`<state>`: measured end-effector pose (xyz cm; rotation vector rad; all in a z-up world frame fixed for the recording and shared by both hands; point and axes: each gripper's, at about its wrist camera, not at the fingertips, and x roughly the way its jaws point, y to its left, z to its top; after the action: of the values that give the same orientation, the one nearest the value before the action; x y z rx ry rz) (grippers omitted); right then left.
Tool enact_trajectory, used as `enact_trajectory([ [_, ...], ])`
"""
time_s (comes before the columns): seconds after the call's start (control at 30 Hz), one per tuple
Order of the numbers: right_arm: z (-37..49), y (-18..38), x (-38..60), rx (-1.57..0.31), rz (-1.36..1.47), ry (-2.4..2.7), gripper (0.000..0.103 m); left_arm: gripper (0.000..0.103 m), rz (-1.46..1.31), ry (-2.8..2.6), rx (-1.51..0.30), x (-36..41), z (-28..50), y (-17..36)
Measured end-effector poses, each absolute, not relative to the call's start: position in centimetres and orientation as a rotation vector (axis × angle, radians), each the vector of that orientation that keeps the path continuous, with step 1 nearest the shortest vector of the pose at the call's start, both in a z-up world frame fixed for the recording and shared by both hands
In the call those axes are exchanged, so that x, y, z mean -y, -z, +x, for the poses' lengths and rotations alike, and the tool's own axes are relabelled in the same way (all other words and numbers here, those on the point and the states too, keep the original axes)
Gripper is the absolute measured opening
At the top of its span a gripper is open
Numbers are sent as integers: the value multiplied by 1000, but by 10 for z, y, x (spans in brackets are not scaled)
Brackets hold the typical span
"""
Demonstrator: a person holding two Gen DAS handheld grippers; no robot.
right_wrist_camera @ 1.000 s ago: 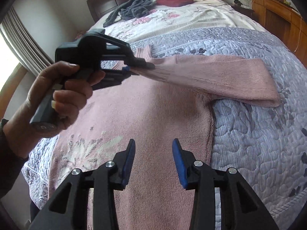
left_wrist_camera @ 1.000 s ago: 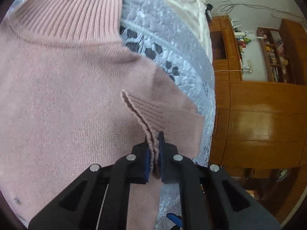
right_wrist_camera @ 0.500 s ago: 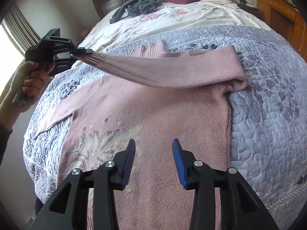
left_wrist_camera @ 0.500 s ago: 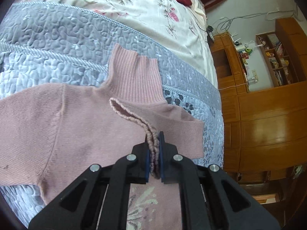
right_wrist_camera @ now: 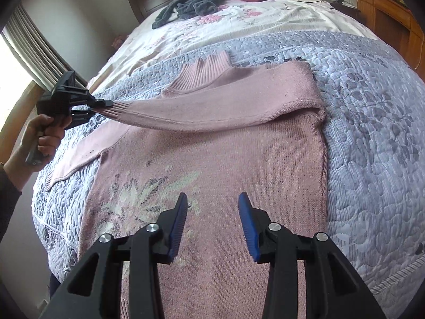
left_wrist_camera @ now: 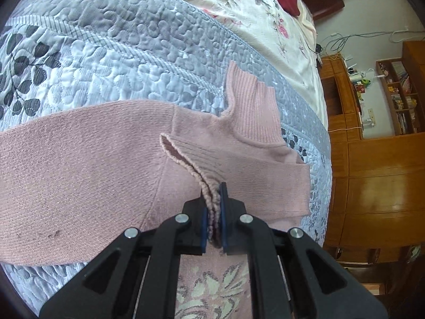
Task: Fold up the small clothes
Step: 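Lay the sleeve across the sweater body and open the left gripper, then grasp the cuff of the other sleeve with the left gripper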
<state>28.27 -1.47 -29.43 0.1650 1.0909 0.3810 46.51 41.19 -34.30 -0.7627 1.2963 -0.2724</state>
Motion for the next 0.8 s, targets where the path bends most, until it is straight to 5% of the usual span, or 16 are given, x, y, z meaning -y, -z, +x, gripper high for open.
enact_trajectory([
  [0.3, 283, 298, 13, -1104, 167, -385, 40, 13, -562, -20, -1430, -422, 457, 394],
  [0.33, 283, 297, 13, -1102, 167, -386, 40, 18, -503, -66, -1392, -419, 455, 381],
  [0.4, 284, 298, 13, -1103, 170, -388, 41, 50, -472, -59, -1270, -412, 450, 349],
  [0.47, 284, 300, 10, -1110, 175, -392, 41, 54, -564, 55, -1207, -404, 449, 335],
  [0.63, 281, 295, -1, -1113, 192, -413, 41, 51, -570, 105, -1320, -378, 462, 375],
  [0.73, 274, 286, -8, -1109, 181, -426, 41, 34, -607, 56, -1332, -393, 454, 395],
  [0.8, 270, 279, -9, -1103, 166, -430, 41, 35, -668, 34, -1296, -412, 443, 388],
])
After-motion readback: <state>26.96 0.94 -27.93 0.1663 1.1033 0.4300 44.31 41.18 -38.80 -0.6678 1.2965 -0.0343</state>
